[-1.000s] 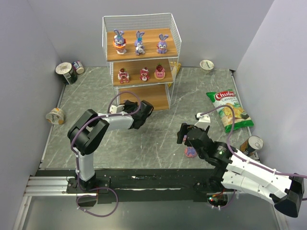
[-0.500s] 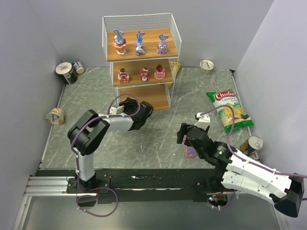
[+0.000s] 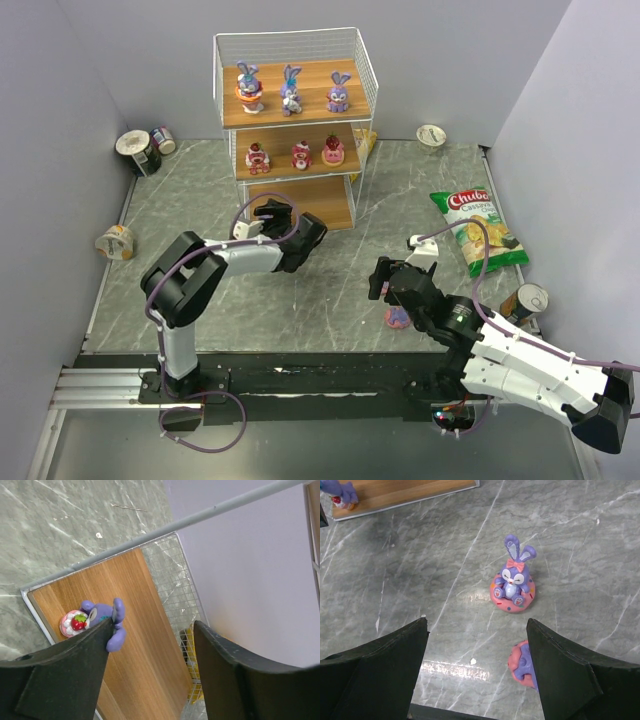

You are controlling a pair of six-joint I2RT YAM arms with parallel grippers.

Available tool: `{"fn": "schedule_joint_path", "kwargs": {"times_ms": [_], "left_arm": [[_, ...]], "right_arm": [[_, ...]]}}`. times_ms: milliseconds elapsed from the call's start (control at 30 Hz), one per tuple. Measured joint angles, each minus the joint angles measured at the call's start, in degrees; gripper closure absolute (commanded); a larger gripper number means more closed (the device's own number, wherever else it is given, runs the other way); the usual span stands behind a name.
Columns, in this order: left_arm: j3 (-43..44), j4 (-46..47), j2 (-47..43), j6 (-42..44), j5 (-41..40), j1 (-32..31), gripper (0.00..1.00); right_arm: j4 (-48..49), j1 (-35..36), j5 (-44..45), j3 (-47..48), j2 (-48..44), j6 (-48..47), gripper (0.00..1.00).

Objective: Place and organize the plastic toys onto the shelf

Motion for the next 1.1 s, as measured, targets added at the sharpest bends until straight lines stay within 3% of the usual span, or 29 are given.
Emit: {"fn": "schedule_joint_path", "kwargs": {"times_ms": [267,667,1100], "left_arm": [[-0.2,1.2,-0.5,0.0,0.2,0.0,0.22],[-3.6,14.0,-1.2,3.0,3.6,1.6,0.27],[-4.4,12.1,-4.2,2.3,4.1,1.6,0.25]], "right_arm": [[0.1,0.0,-1.0,0.0,0.0,0.0,0.14],[0.3,0.0,-1.4,0.0,0.7,0.0,0.13],[0.7,0.0,-1.4,0.0,0.7,0.0,0.13]]}}
